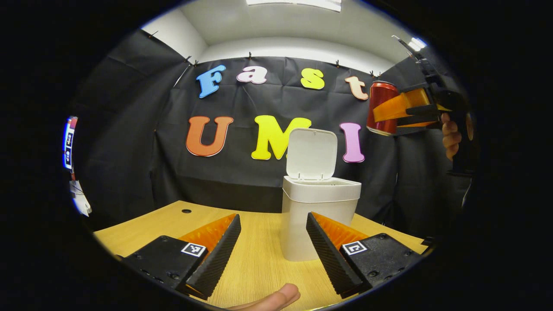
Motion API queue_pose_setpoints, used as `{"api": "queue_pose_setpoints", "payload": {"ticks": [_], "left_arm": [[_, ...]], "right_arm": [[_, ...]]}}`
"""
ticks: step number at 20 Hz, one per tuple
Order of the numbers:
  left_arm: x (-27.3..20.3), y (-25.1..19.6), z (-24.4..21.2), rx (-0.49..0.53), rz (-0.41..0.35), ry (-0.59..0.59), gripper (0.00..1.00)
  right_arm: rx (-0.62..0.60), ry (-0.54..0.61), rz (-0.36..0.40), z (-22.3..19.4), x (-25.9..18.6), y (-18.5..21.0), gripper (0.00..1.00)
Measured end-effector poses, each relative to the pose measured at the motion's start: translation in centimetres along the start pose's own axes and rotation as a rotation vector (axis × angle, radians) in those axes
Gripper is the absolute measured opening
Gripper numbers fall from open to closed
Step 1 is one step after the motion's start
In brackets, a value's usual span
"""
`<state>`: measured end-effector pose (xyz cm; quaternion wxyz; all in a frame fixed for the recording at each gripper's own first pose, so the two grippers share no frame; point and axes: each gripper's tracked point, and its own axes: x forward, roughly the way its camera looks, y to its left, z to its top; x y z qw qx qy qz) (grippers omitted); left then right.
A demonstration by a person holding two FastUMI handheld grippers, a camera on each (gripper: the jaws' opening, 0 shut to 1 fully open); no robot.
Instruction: Press the lid of the desktop garbage bin to open it, pick up the crumpled paper on the desktop and throw it into the bin, then pick up the pop can on the desktop and drop it into the bin, and finally close the garbage bin lid.
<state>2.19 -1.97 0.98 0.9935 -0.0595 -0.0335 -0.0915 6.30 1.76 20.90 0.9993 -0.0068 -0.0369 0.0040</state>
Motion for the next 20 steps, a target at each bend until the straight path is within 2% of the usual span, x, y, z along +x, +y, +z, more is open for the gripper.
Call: {"api": "queue_pose_setpoints", "payload": {"ticks": [6, 9, 12, 14, 16, 20], "left_arm": [[-0.2, 0.9, 0.2, 0.032, 0.017, -0.003, 0.99], [-0.5, 1.0, 0.3, 0.039, 0.007, -0.004, 0.99], [-0.3, 1.1, 0.0, 0.045, 0.008, 0.002, 0.98], [-0.1, 1.2, -0.1, 0.037, 0.003, 0.011, 0.98], [-0.1, 1.2, -0.5, 0.030, -0.003, 0.024, 0.99], [-0.3, 1.7, -0.3, 0.060, 0.012, 0.023, 0.99]], "right_arm": [[-0.006, 0.066, -0.002, 1.3, 5.7, 1.9, 0.76], [-0.001, 0.148, 0.008, 0.7, 8.8, 2.5, 0.76], [-0.019, 0.194, -0.038, 0.3, 12.0, 2.0, 0.75], [-0.002, 0.239, -0.042, -1.3, 14.2, 2.3, 0.75], [0.066, 0.327, -0.031, -3.9, 16.3, 2.9, 0.75], [0.079, 0.421, -0.090, -6.4, 19.3, 1.7, 0.75]]}}
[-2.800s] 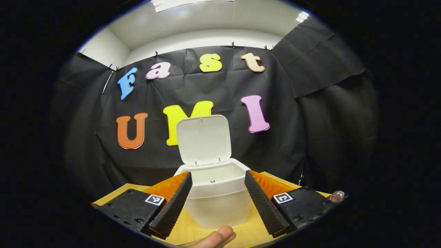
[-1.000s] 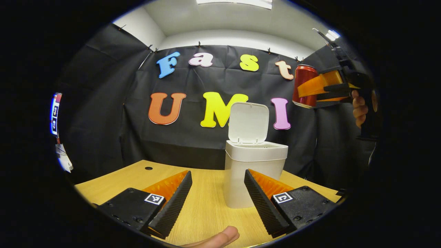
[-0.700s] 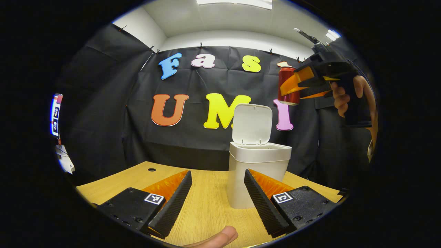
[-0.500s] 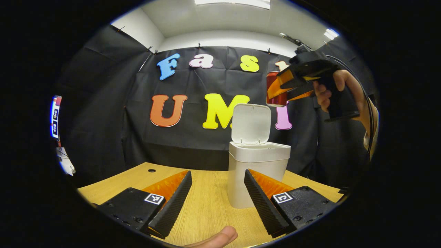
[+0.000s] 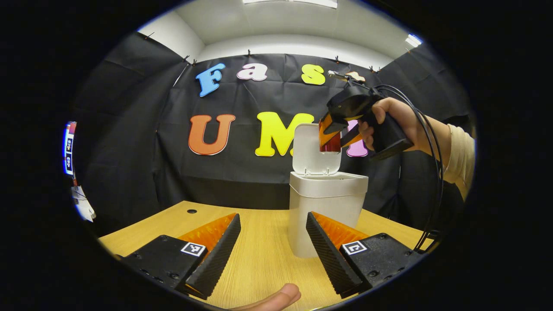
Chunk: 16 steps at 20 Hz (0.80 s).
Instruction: Press the lid of the desktop garbage bin to open it, pick up the crumpled paper on the desktop and throw it into the bin, then pick up the pop can on the desktop and drop it into the bin, and finally close the garbage bin lid.
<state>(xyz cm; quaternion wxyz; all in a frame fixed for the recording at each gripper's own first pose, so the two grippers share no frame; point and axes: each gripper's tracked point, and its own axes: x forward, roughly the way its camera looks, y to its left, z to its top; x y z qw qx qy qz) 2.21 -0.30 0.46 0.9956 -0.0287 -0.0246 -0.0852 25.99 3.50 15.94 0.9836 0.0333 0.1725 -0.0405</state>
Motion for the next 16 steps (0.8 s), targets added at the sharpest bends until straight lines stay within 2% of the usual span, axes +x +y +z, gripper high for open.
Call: {"api": "queue_pose_setpoints", "payload": {"ticks": [3, 9, 13, 16], "left_arm": [[0.2, -0.2, -0.4, -0.004, -0.015, 0.004, 0.98], [0.3, 0.8, -1.1, -0.015, -0.002, 0.026, 0.99], [0.6, 0.7, -1.2, -0.020, -0.005, 0.035, 0.99], [0.6, 1.6, -1.1, -0.024, 0.029, 0.023, 0.98]], "right_arm": [[0.038, 0.027, 0.012, -0.6, 1.8, -0.1, 0.76], [0.088, 0.043, -0.020, -0.8, 2.8, -1.3, 0.79], [0.026, 0.007, -0.025, 0.0, 1.7, -1.3, 0.84], [0.011, -0.055, -0.019, 1.7, 0.5, -1.0, 0.89]]}}
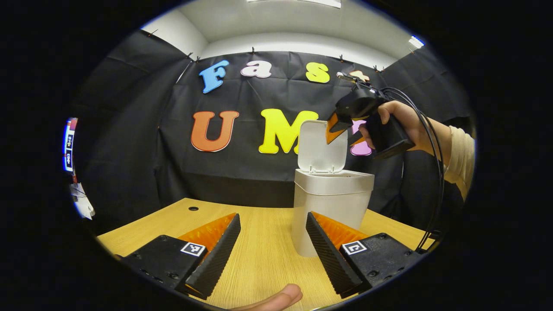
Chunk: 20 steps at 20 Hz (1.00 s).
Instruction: Press the lid of the desktop garbage bin to open it, pick up the crumpled paper on the desktop and throw it into the bin, then pick up the pop can on the desktop and drop it into the bin, and finally close the garbage bin lid.
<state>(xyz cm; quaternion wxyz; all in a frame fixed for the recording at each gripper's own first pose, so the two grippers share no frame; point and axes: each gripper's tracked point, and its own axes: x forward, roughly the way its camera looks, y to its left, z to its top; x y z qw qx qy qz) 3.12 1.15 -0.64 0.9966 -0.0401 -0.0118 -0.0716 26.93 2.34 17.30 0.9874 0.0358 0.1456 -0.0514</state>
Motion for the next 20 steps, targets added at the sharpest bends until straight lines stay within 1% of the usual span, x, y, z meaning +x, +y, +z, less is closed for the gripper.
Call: {"api": "queue_pose_setpoints", "payload": {"ticks": [3, 5, 7, 9, 12, 14, 16, 17, 19, 20], "left_arm": [[0.3, 0.2, -0.4, 0.011, -0.002, 0.009, 0.99], [0.4, 0.6, -0.5, 0.007, 0.005, 0.018, 0.99], [0.4, 1.2, -0.5, -0.003, 0.025, 0.017, 0.99], [0.7, 1.5, -0.7, 0.003, 0.039, 0.019, 0.99], [0.7, 2.0, -1.2, 0.022, 0.067, 0.035, 0.99], [0.7, 2.1, -1.1, 0.019, 0.077, 0.035, 0.99], [0.6, 1.9, -1.0, 0.016, 0.070, 0.029, 0.99], [0.7, 2.0, -0.9, 0.017, 0.071, 0.026, 0.99], [0.8, 1.9, -1.1, 0.021, 0.070, 0.030, 0.99], [0.7, 1.7, -1.1, 0.028, 0.065, 0.031, 0.99]], "right_arm": [[-0.029, -0.072, -0.008, 2.4, -1.2, 0.5, 0.90], [-0.005, -0.125, -0.013, 4.6, -1.6, 0.7, 0.91], [0.011, -0.181, 0.000, 7.1, -1.5, 1.3, 0.92], [0.020, -0.264, 0.009, 9.8, -0.8, 1.7, 0.92], [-0.007, -0.352, -0.022, 12.2, 1.0, 1.4, 0.91], [-0.002, -0.376, -0.056, 13.2, 2.6, 0.9, 0.92], [0.029, -0.400, -0.062, 14.2, 3.8, 0.9, 0.92], [0.031, -0.399, -0.060, 14.0, 4.5, 0.9, 0.92], [0.023, -0.367, -0.099, 13.2, 6.3, 0.1, 0.92], [0.029, -0.344, -0.102, 12.6, 6.8, -0.1, 0.91]]}}
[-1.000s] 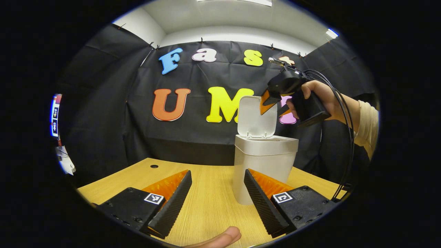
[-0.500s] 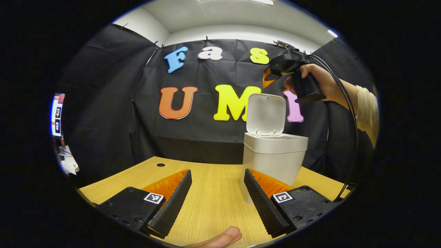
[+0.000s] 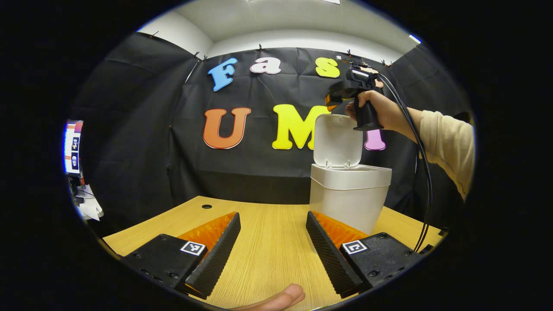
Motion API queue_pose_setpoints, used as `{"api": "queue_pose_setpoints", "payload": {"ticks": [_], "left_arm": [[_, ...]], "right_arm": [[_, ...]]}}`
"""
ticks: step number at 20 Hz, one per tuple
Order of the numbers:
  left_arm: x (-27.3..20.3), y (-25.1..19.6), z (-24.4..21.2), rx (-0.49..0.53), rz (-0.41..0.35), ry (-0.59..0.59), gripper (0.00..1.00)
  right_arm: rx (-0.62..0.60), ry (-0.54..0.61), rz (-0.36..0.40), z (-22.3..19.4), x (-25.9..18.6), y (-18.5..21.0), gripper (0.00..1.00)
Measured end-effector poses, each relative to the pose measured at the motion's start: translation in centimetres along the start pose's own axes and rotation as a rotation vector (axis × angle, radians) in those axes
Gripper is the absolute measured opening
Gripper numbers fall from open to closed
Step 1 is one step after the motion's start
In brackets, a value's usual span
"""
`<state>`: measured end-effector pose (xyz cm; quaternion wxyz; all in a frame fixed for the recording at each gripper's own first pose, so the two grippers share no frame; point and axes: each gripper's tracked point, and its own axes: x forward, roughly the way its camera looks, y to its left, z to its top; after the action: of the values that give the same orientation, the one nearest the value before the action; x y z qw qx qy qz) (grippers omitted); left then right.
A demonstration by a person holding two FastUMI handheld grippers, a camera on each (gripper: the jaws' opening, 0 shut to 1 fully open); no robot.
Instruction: Press the lid of the desktop garbage bin to open it, pick up the crumpled paper on the desktop and throw it into the bin, then pick up the pop can on the desktop and drop it into the bin, and finally close the garbage bin lid.
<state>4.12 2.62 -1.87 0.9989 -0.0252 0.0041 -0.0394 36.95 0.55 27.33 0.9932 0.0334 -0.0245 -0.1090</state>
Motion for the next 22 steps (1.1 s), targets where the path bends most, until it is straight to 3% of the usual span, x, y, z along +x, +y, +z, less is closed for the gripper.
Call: {"api": "queue_pose_setpoints", "payload": {"ticks": [4, 10, 16, 17, 18, 19, 20, 22], "left_arm": [[-0.4, 0.7, 0.7, 0.029, 0.028, -0.023, 0.99], [-0.2, 1.9, 0.3, 0.031, 0.072, -0.004, 0.99], [0.0, 3.1, 0.2, 0.028, 0.089, -0.004, 0.98], [0.0, 3.0, 0.3, 0.039, 0.089, -0.007, 0.99], [0.0, 3.3, 0.4, 0.041, 0.095, -0.007, 0.98], [-0.1, 3.5, 0.3, 0.036, 0.099, -0.004, 0.94], [0.0, 3.6, 0.3, 0.028, 0.099, -0.004, 0.98], [-0.2, 3.6, 0.5, 0.014, 0.090, -0.007, 0.98]], "right_arm": [[0.023, 0.051, 0.005, -1.1, -0.4, -0.8, 0.95], [0.019, 0.141, 0.042, -3.1, -4.7, -1.8, 0.98], [-0.035, 0.327, 0.047, -8.7, -9.2, -1.7, 0.97], [-0.041, 0.365, 0.050, -9.8, -9.7, -1.8, 0.92], [-0.035, 0.404, 0.050, -11.0, -10.3, -1.7, 0.95], [-0.022, 0.452, 0.046, -12.3, -10.7, -1.7, 0.92], [-0.007, 0.494, 0.048, -13.3, -11.1, -1.6, 0.92], [-0.027, 0.560, 0.027, -15.0, -11.6, -2.1, 0.96]]}}
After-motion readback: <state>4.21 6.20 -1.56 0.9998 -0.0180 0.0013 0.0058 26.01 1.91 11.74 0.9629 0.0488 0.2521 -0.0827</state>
